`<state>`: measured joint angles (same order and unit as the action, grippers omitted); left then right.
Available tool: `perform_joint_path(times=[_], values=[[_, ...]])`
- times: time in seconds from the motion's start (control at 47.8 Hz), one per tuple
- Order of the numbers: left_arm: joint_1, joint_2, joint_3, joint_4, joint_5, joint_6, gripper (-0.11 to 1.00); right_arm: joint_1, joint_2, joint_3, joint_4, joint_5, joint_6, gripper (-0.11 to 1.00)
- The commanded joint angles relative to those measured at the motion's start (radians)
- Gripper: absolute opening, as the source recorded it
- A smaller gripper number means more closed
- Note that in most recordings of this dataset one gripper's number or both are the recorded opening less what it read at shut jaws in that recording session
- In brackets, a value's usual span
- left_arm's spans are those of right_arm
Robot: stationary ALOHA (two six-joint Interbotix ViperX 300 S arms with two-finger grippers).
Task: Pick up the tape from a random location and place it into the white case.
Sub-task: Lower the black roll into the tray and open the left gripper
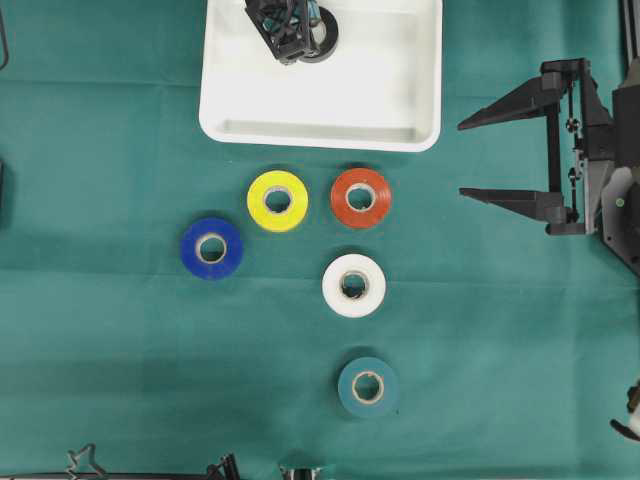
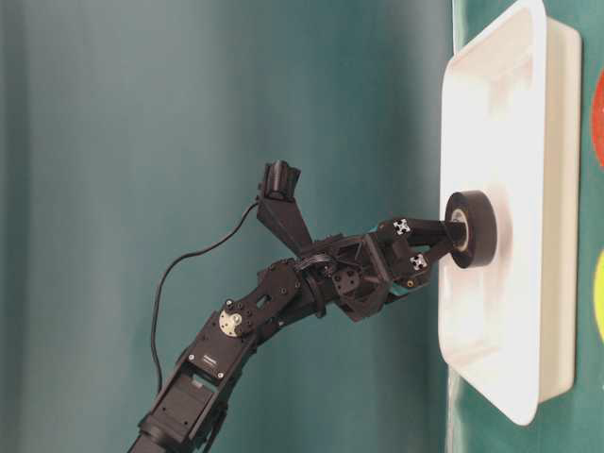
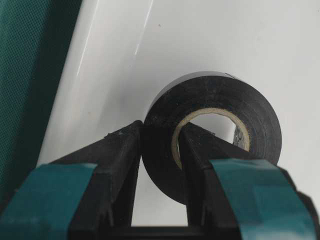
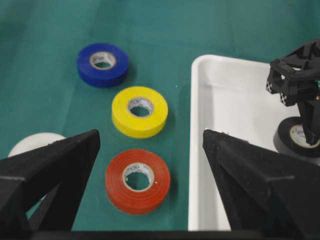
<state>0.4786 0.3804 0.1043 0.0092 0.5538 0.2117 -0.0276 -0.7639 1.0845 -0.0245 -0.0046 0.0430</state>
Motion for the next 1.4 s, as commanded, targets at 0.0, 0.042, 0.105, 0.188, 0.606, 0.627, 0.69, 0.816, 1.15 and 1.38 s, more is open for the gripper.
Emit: perform_joint_path(times=[0.0, 0.042, 0.105, 0.188, 0.606, 0.627, 0.69, 0.816, 1.15, 1.38], values=[[0.003, -0.02, -0.011, 0.0, -0.008, 0.005, 0.19, 0.0, 0.0, -0.028, -0.002, -0.006, -0.002, 0.93], [0.002, -0.02, -0.011, 0.0, -0.008, 0.008, 0.19, 0.0, 0.0, -0.028, -0.002, -0.006, -0.002, 0.93], [0.002, -0.021, -0.011, -0.002, -0.008, 0.008, 0.19, 0.0, 0.0, -0.028, -0.002, -0.006, -0.002, 0.93], [0.002, -0.021, -0.011, -0.003, -0.008, 0.011, 0.19, 0.0, 0.0, -0.028, -0.002, -0.008, -0.002, 0.93], [0.0, -0.023, -0.011, -0.005, -0.055, 0.048, 0.92, 0.0, 0.0, -0.029, -0.002, -0.003, -0.002, 0.93], [0.0, -0.021, -0.011, -0.005, -0.055, 0.048, 0.95, 0.0, 0.0, -0.028, -0.002, -0.003, -0.002, 0.93], [0.0, -0.021, -0.009, -0.005, -0.055, 0.049, 0.99, 0.0, 0.0, -0.029, -0.002, -0.003, -0.002, 0.93], [0.0, -0.023, -0.008, -0.005, -0.054, 0.048, 0.99, 0.0, 0.0, -0.028, -0.002, -0.003, -0.002, 0.93], [-0.002, -0.081, -0.008, -0.005, 0.02, 0.051, 0.99, 0.0, -0.002, -0.032, -0.002, -0.003, 0.0, 0.93], [-0.023, -0.23, -0.012, -0.005, 0.109, 0.052, 0.99, 0.0, 0.0, -0.041, -0.002, 0.006, 0.0, 0.93]])
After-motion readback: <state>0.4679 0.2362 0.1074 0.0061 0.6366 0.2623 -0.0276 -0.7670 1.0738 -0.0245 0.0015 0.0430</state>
